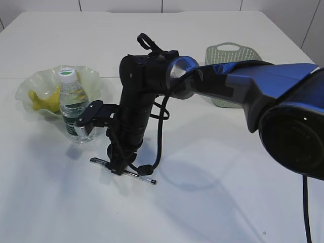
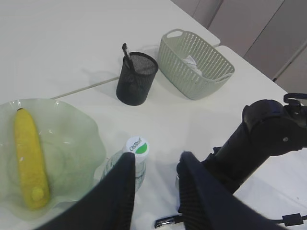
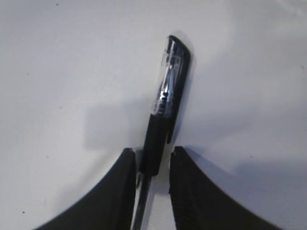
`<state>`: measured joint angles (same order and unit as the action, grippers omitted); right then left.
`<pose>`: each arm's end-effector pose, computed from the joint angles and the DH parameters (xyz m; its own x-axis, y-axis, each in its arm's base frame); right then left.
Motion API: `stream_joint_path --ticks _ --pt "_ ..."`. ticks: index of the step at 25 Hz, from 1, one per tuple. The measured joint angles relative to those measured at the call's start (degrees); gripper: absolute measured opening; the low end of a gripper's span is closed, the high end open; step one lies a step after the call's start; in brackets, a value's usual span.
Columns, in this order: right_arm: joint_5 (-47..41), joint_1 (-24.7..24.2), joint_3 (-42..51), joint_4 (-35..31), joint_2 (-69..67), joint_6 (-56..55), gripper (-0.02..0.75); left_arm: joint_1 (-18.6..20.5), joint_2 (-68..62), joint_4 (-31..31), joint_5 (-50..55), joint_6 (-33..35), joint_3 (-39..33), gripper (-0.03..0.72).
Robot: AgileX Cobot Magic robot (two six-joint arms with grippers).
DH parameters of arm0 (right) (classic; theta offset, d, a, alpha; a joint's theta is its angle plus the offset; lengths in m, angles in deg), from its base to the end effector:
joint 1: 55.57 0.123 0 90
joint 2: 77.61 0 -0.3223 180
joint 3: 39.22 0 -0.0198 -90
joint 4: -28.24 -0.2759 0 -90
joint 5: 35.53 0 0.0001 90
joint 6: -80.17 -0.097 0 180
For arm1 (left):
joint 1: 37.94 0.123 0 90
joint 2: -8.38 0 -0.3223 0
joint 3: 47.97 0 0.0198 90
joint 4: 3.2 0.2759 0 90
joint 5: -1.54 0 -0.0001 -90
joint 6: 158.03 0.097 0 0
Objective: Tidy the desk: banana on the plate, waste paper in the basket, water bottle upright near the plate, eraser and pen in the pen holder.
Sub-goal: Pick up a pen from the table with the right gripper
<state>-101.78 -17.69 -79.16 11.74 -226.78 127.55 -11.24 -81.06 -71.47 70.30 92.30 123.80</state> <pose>0.4206 0.3592 0.1227 -0.1985 -0.9502 -0.2401 -0.9762 0.1698 0.1351 0.3086 0.0612 0.3902 -0.4932 0.0154 -0.8698 0.5565 0.7741 -0.3019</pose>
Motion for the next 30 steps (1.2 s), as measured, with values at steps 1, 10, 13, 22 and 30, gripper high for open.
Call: stream_joint_path --ticks 1,10,13,22,30 --pt "0.0 0.0 0.0 0.0 -0.2 -0.2 0.192 0.0 0.0 0.0 0.0 0.0 0.0 0.216" --pt "-0.3 0.0 -0.6 0.3 -0.9 -1.3 0.045 0.0 0.0 0.0 0.0 0.0 0.0 0.216" --pt "-0.3 0.0 -0.6 -0.5 -0.9 -1.4 0.040 0.0 0.0 0.0 0.0 0.0 0.0 0.216" --pt "-3.0 0.0 -5.0 -6.6 -2.7 -1.5 0.039 0.0 0.0 0.0 0.0 0.0 0.0 0.216" --pt "-3.4 0.0 -8.2 -7.1 -4.0 -1.6 0.039 0.0 0.0 0.0 0.0 0.0 0.0 0.216"
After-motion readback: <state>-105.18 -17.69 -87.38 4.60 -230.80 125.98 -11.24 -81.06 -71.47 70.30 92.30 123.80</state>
